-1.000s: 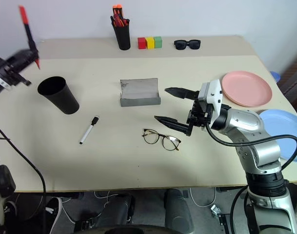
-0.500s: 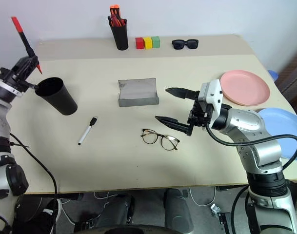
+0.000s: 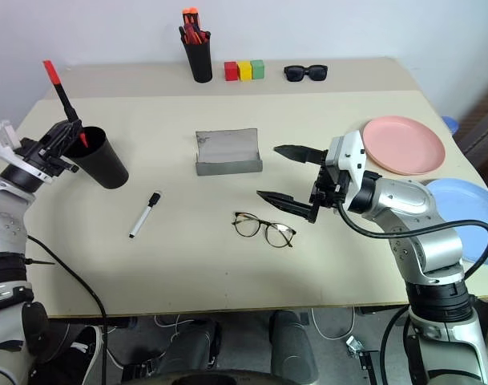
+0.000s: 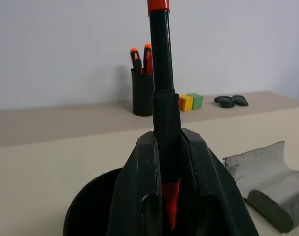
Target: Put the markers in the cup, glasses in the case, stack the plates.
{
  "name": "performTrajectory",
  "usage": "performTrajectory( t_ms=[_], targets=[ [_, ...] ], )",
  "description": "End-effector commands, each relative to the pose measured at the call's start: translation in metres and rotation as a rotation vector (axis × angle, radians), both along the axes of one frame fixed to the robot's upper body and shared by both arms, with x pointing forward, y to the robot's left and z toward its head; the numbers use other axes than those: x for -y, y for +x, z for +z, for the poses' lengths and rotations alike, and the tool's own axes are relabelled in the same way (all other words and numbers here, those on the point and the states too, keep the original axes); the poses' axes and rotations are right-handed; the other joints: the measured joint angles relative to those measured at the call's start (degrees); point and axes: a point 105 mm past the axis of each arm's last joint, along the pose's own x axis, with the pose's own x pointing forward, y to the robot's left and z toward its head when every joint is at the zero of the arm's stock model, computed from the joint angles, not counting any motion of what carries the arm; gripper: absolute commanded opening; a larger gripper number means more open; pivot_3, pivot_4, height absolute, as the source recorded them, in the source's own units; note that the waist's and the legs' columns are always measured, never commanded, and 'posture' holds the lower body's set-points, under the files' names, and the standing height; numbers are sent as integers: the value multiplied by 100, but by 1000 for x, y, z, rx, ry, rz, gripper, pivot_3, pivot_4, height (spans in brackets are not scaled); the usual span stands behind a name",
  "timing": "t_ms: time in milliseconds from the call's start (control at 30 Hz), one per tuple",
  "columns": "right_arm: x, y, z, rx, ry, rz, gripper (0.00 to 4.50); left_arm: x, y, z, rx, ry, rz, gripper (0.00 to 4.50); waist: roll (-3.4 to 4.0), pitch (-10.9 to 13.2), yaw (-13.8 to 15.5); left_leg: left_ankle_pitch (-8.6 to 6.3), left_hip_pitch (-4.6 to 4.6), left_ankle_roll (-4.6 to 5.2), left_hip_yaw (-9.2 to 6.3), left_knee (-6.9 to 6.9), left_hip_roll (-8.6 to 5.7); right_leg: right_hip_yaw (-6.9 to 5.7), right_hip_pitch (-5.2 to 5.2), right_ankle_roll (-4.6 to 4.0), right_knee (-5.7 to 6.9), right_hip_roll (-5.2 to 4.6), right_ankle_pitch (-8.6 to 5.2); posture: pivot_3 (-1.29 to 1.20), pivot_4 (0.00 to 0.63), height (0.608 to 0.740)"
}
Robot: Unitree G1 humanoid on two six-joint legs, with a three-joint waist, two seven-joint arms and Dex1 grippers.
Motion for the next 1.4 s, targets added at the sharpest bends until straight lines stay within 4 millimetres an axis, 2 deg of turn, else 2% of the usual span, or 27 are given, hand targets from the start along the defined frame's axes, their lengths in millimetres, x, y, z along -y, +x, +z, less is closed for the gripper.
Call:
performTrajectory(
  t_ms=[33,67,200,367,400,600,767,833,867,933,1000,1033,1100,1133,1233,1333,1400],
  targets=[
    [1,-2,11,54,-10,7,4500,-1,-6,17,67,36,12,41,0,0,1,0,0,0,0,0,0,0,0,0,-1,0,0,0,150,740],
    [1,-2,11,54,-10,6,4500,-1,-6,17,68,34,10,41,0,0,1,0,0,0,0,0,0,0,1,0,0,0,0,0,150,740],
    [2,-2,10,56,-13,1,4500,0,-7,18,71,56,6,1738,0,0,1,0,0,0,0,0,0,0,0,0,-1,0,0,0,150,740],
    [2,-3,9,53,-16,1,4500,0,-8,21,84,49,5,4358,0,0,0,0,0,0,0,0,0,0,0,0,-1,0,0,0,150,740],
    [2,-3,9,53,-15,0,4500,0,-8,22,85,48,2,4478,0,0,1,0,0,0,0,0,0,0,0,0,-1,0,0,0,150,740],
    [2,-3,9,53,-16,0,4500,11,-11,26,81,47,-47,4478,0,0,0,0,-1,0,0,0,0,0,0,0,-1,0,0,0,150,740],
    [3,-3,9,53,-15,0,4500,31,-17,27,-27,-17,-194,4478,0,0,-8,0,0,0,-1,0,0,0,0,0,-1,0,0,0,150,740],
    [7,-2,10,53,-17,-4,4500,54,-24,10,-191,98,-298,4478,0,0,-19,0,-1,0,-1,0,1,0,0,0,0,1,0,0,150,740],
    [9,-2,10,53,-21,-8,4500,68,-31,9,-209,152,-356,4478,3,2,-28,-1,-2,1,-2,0,1,-1,0,0,-2,2,0,0,150,740],
    [11,0,10,52,-23,-15,4500,91,-40,13,-266,96,-456,4478,4,3,-10,-1,-1,2,2,-3,-1,4,1,0,-5,0,0,0,150,740],
    [12,1,10,53,-26,-17,4500,104,-44,11,-329,112,-494,4478,4,3,8,-1,1,2,-4,-1,0,0,6,0,-4,0,-1,0,150,740],
    [11,1,10,53,-24,-16,4500,108,-43,0,-393,177,-471,4478,4,3,3,-1,2,2,-4,-1,0,0,7,0,-3,1,-1,0,150,740],
    [11,1,9,55,-25,-16,4500,105,-31,-25,-507,313,-310,4478,5,2,-11,-1,7,1,-3,-2,1,1,8,0,0,3,-1,0,150,740],
    [11,1,8,55,-26,-17,4500,105,-24,-30,-507,373,-233,4478,8,2,-13,-1,11,1,-3,-2,1,1,11,-1,0,3,-1,0,150,740],
    [11,2,8,55,-24,-18,4500,117,-12,-31,-560,271,-120,4478,6,3,3,-1,10,1,-4,-2,1,1,12,-1,-1,4,-1,0,150,740],
    [10,2,6,53,-25,-19,4500,132,-15,-42,-652,242,-100,4478,3,2,7,0,4,0,-7,1,-2,1,12,0,-4,2,-1,0,150,740],
    [11,1,6,52,-25,-20,4500,132,-18,-54,-734,209,-96,4478,3,2,-16,0,4,0,-7,-1,-2,1,10,0,-7,1,-1,0,150,740]
  ],
)
